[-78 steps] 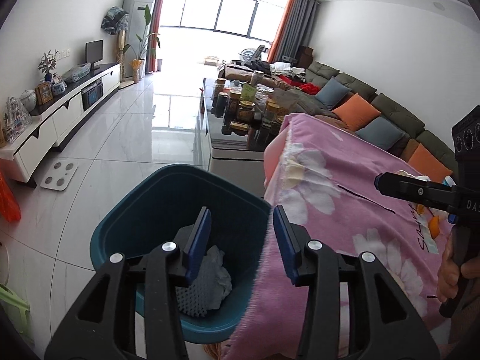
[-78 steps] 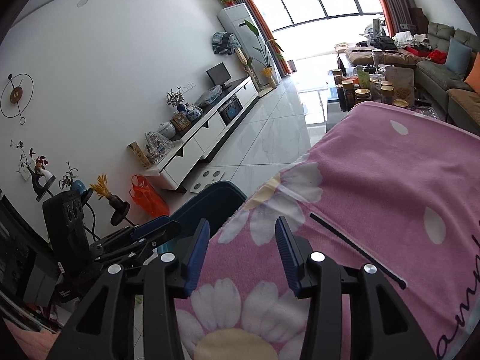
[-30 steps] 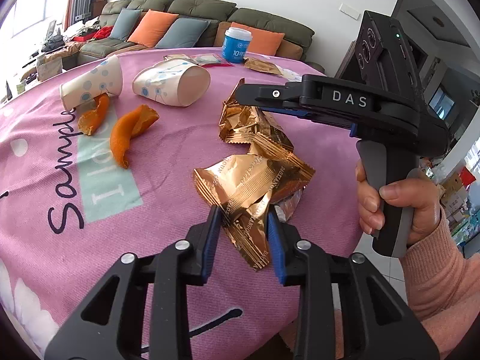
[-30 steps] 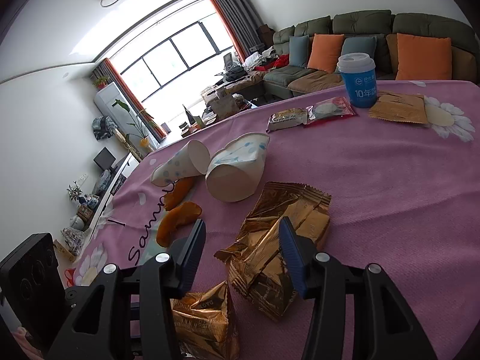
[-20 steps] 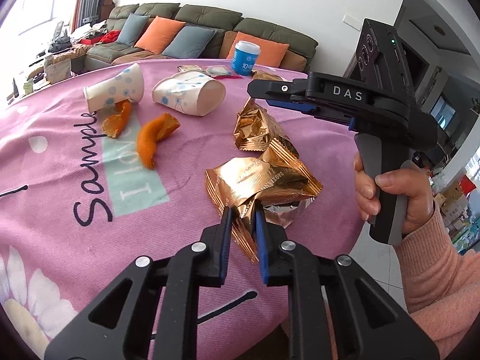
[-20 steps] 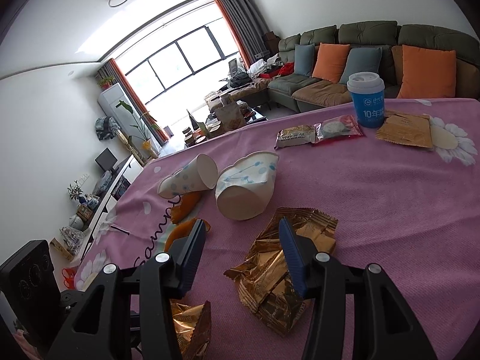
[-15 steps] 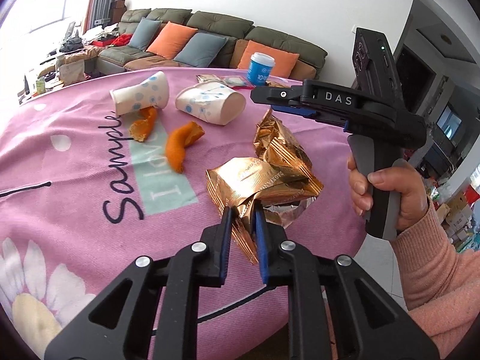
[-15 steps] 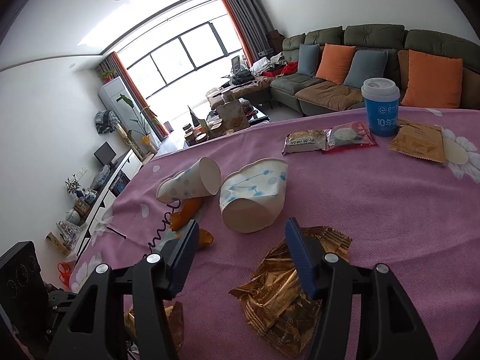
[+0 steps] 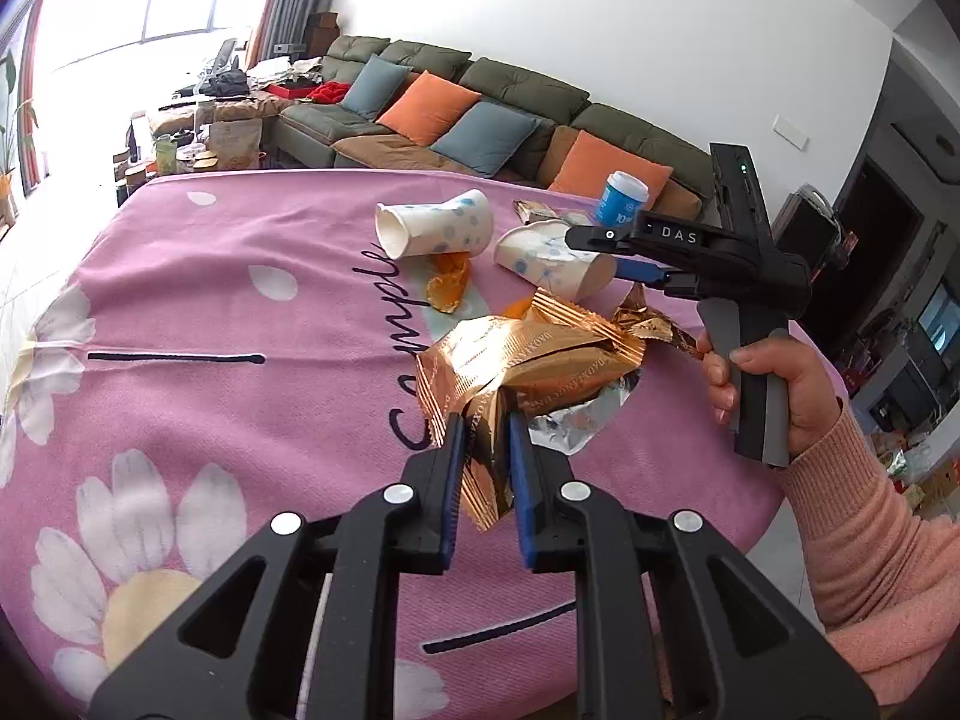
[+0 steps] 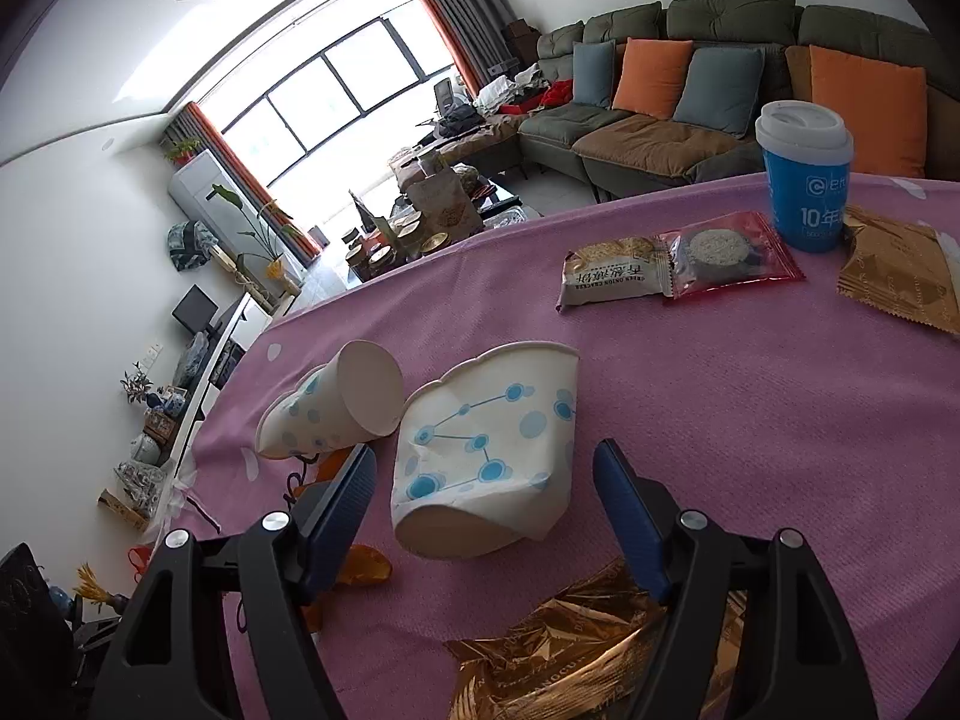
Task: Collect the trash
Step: 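Grasp the white blue-dotted paper cup with the right tool while the left tool holds the gold wrappers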
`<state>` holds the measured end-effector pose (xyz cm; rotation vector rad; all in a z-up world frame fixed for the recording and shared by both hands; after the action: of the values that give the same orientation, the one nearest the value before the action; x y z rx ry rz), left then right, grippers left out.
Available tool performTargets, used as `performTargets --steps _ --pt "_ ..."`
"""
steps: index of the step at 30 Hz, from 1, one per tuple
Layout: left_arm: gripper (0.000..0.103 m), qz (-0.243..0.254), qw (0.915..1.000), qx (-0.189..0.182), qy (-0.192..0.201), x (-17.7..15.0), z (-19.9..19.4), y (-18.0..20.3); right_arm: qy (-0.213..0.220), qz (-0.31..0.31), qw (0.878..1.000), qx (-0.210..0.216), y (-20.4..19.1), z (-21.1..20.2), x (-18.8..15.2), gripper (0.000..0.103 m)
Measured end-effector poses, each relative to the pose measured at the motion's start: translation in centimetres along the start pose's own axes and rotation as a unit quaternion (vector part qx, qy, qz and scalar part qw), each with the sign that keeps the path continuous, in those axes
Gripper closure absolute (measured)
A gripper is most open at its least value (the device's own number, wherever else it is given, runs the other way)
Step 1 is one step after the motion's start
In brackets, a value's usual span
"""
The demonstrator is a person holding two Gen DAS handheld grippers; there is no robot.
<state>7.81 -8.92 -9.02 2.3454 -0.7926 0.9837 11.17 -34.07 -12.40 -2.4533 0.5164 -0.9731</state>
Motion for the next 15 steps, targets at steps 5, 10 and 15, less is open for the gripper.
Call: performTargets --steps 5,10,15 --pt "0.088 -0.012 0.9998 0.013 0.004 -0.1 -0.7 -1.2 -0.012 0.012 1.000 0.010 0.1 0.5 -0.3 0.044" --pt "0.088 -0.025 0.9994 0.024 0.006 -0.3 -1.4 -2.2 -0.011 0.017 1.000 0.020 0.1 0.4 -0.5 0.055" --pt "0.088 -0.037 0.9987 0.035 0.009 -0.4 -2.1 -3.4 0.011 0.009 1.000 0.022 -0.4 -0.5 -0.5 0.074"
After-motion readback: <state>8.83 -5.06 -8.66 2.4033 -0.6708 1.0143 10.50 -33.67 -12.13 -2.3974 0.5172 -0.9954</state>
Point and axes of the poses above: each gripper's, at about its wrist camera, not at the fingertips, and z roughly the way its jaws point, y to its right, x to its top, the point moved 7 cm from there along z, roughly the way its jaws point, and after that the axes turned 7 degrees about z, right-handed, at the moved point
